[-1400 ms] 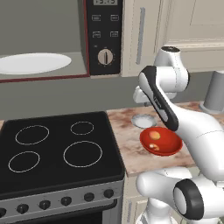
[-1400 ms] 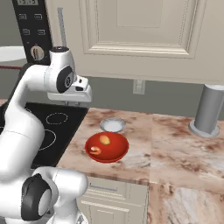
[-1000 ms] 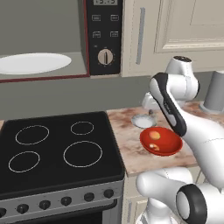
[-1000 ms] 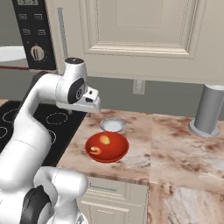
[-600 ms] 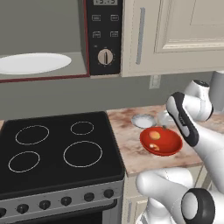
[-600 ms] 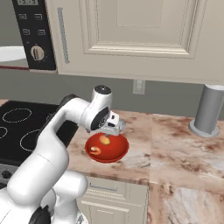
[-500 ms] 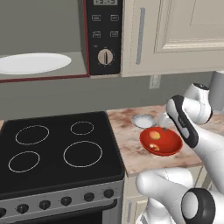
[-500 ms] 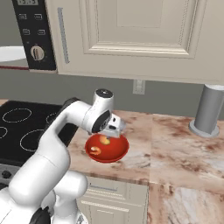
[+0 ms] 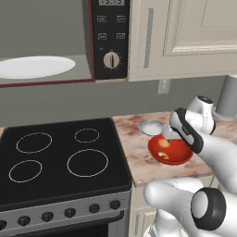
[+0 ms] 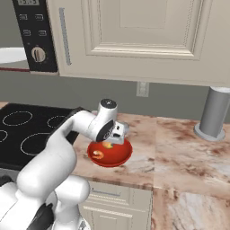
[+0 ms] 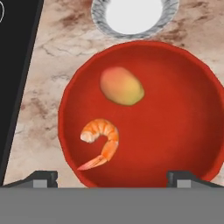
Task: Remove the mango from the bowl and place it on the small plate. Then place the bowl with only the shrimp in the microwave, close the door, and press the start button to microwave the shrimp.
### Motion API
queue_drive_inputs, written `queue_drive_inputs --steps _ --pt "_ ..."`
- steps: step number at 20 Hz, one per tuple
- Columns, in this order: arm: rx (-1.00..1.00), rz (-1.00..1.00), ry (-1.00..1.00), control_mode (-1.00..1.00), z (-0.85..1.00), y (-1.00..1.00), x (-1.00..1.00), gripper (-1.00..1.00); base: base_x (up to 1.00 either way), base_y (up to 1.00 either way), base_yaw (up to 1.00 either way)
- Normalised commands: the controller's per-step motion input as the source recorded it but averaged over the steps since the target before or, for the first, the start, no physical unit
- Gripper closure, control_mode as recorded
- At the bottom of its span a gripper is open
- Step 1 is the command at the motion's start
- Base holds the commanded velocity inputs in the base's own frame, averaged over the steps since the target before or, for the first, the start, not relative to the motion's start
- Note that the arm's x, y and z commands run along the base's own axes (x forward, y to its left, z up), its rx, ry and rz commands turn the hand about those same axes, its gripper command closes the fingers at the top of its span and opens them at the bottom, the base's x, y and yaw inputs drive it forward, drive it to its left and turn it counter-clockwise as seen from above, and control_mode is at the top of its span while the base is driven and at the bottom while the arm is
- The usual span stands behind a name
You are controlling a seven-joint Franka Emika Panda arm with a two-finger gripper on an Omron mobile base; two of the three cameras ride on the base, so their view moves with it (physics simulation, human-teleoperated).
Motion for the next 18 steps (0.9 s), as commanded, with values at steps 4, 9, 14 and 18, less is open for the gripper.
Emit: queue_drive_inputs --steps 4,9,14,18 --pt "0.00 -0.01 0.10 -1.00 -0.03 0.05 0.30 -1.00 0.00 0.00 0.00" --pt "0.00 -0.03 0.08 -1.00 -0.03 0.04 0.26 -1.00 0.00 0.00 0.00" --pt "0.00 -0.01 0.02 -1.00 -0.15 0.00 0.17 -1.00 0.00 0.00 0.00" --pt "0.00 0.00 0.01 -1.00 -0.26 0.00 0.14 -1.00 0.00 0.00 0.00"
